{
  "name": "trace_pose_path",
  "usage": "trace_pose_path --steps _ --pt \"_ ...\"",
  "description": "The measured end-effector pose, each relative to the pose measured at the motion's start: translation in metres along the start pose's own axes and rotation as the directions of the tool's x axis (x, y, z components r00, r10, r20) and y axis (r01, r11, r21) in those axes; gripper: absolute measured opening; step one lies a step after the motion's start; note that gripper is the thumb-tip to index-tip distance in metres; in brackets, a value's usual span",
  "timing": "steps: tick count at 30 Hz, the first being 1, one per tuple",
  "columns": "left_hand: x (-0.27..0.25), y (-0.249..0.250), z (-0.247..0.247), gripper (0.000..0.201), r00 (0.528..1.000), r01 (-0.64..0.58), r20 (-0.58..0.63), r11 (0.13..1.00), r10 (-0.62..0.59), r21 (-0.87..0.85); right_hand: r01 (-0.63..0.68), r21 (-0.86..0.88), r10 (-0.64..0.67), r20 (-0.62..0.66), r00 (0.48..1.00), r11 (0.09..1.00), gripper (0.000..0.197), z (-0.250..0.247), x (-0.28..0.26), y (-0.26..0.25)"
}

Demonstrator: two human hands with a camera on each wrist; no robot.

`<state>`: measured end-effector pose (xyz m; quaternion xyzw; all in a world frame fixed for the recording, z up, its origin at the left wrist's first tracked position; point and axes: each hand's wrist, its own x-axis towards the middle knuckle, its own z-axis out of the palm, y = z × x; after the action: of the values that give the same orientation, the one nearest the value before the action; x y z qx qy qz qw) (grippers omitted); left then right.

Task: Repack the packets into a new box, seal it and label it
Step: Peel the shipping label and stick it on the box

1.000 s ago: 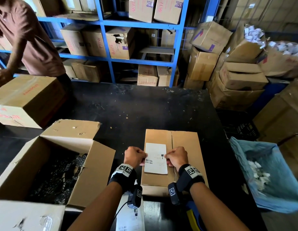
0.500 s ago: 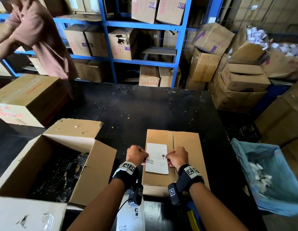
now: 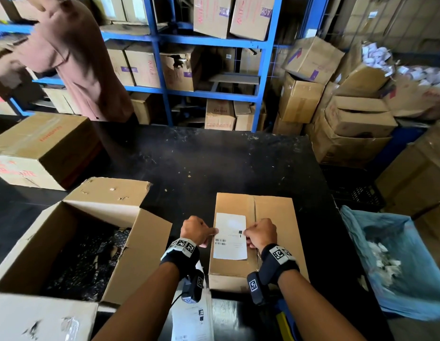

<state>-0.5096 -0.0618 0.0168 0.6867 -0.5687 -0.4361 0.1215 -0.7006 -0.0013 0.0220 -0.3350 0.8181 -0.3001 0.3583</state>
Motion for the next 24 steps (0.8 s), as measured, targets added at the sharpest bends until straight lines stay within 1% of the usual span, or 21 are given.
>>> trace_pose_path --steps 4,8,13,15,16,17,18,19,20,21,22,23,24 --pt "-0.001 -0.001 0.0 0.03 0.999 -0.035 -0.032 0.999 0.036 0.032 0.001 -0.033 -0.001 -0.001 1.0 0.999 0.01 -0.001 -0.002 -0.002" --pt "0.001 -0.002 0.001 0.031 0.998 -0.051 -0.025 0.998 0.052 0.037 0.004 -0.055 -0.004 0.01 1.0 0.998 0.014 -0.004 -0.003 -0.004" --pt "0.002 -0.008 0.001 0.034 0.997 -0.071 -0.033 0.997 0.072 0.043 0.025 -0.11 -0.025 0.002 1.0 0.994 0.01 -0.008 -0.003 -0.001" --pt "0.002 -0.01 0.002 0.036 0.996 -0.07 -0.05 0.995 0.073 0.072 0.064 -0.153 -0.067 -0.016 0.998 0.986 0.01 -0.012 -0.004 0.0" --pt "0.0 -0.01 0.002 0.038 0.994 -0.078 -0.066 0.989 0.087 0.125 0.113 -0.213 -0.12 -0.022 0.993 0.971 0.009 -0.014 -0.005 0.002" --pt "-0.004 -0.011 0.002 0.042 0.989 -0.106 -0.078 0.974 0.124 0.201 0.184 -0.283 -0.196 -0.014 0.981 0.941 0.01 -0.018 -0.008 0.002" --pt "-0.009 -0.012 0.004 0.052 0.978 -0.164 -0.08 0.947 0.193 0.276 0.277 -0.352 -0.29 0.015 0.957 0.894 0.011 -0.024 -0.011 0.003" --pt "-0.018 -0.013 0.006 0.062 0.956 -0.253 -0.063 0.91 0.288 0.329 0.382 -0.397 -0.393 0.058 0.918 0.834 0.013 -0.027 -0.015 0.004" --pt "-0.028 -0.016 0.008 0.069 0.917 -0.36 -0.031 0.859 0.398 0.364 0.479 -0.427 -0.48 0.113 0.87 0.767 0.018 -0.031 -0.019 0.004" --pt "-0.041 -0.018 0.011 0.072 0.864 -0.464 0.006 0.792 0.503 0.397 0.547 -0.458 -0.531 0.178 0.829 0.701 0.028 -0.033 -0.023 0.004" --pt "-0.049 -0.023 0.015 0.074 0.817 -0.538 0.057 0.723 0.573 0.434 0.59 -0.495 -0.549 0.244 0.799 0.638 0.039 -0.034 -0.023 0.004" --pt "-0.057 -0.028 0.02 0.074 0.793 -0.571 0.109 0.67 0.599 0.474 0.612 -0.533 -0.535 0.314 0.785 0.585 0.048 -0.031 -0.022 0.005" --pt "-0.06 -0.033 0.026 0.074 0.786 -0.58 0.152 0.632 0.599 0.514 0.621 -0.564 -0.504 0.372 0.779 0.544 0.054 -0.028 -0.021 0.003"
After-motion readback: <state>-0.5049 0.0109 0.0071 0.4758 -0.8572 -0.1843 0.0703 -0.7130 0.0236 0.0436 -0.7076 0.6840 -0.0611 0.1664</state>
